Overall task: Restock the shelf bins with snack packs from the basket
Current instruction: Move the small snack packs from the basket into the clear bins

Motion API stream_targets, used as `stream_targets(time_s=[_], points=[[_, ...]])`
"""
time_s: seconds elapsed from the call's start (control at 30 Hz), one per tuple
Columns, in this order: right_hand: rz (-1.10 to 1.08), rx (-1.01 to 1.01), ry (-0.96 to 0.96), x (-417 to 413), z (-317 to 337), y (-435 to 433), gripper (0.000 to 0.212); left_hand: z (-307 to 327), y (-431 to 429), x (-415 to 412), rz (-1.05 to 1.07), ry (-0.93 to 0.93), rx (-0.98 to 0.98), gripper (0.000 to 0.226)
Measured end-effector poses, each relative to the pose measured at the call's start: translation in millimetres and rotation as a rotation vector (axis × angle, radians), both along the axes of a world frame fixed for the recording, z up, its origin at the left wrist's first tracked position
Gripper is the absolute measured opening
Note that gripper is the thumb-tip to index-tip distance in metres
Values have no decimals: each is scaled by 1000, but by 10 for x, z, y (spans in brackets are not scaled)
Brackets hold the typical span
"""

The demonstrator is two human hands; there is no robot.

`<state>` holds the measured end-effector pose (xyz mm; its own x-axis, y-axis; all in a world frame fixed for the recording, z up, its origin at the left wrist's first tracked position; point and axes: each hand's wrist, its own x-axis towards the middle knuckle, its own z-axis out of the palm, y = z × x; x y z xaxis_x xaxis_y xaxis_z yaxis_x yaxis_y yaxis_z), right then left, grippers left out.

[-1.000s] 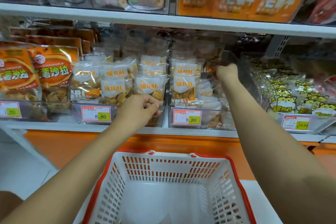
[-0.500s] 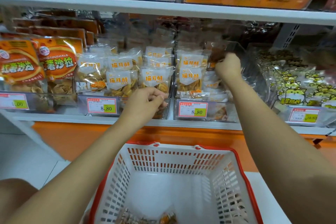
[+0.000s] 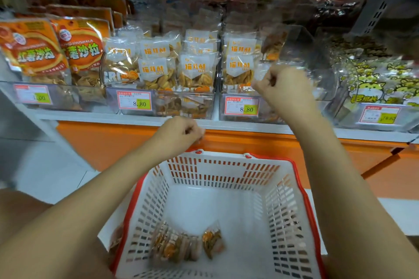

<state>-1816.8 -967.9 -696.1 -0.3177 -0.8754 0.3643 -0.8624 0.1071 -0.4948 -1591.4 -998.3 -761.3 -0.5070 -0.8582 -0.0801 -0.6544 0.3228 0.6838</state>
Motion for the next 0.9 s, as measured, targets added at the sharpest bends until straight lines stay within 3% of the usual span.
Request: stream_targets(time_s=[0.13,0.2,0.3,0.57,0.8,0.9], points=[[232,396,68,365,-215,213,23,-259,98,239,-167,-483,273,31],[361,599,123,561,-410,255,21,-365,163,348,-190,-687,281,22],[457,807,159,769,-962,260,21,-504,171,535,-153,-903,292,44],[601,1062,49,707,-2821,617,50,-899,-3,970,-112,-1036,306,40],[549,1161,-34,540,-3479,860,85,-1075,-105,873,-90,-1038,276,31],[577,1162,-62,523,-3642,841,85,-1134,-178,807,-64,-1083,231,33]])
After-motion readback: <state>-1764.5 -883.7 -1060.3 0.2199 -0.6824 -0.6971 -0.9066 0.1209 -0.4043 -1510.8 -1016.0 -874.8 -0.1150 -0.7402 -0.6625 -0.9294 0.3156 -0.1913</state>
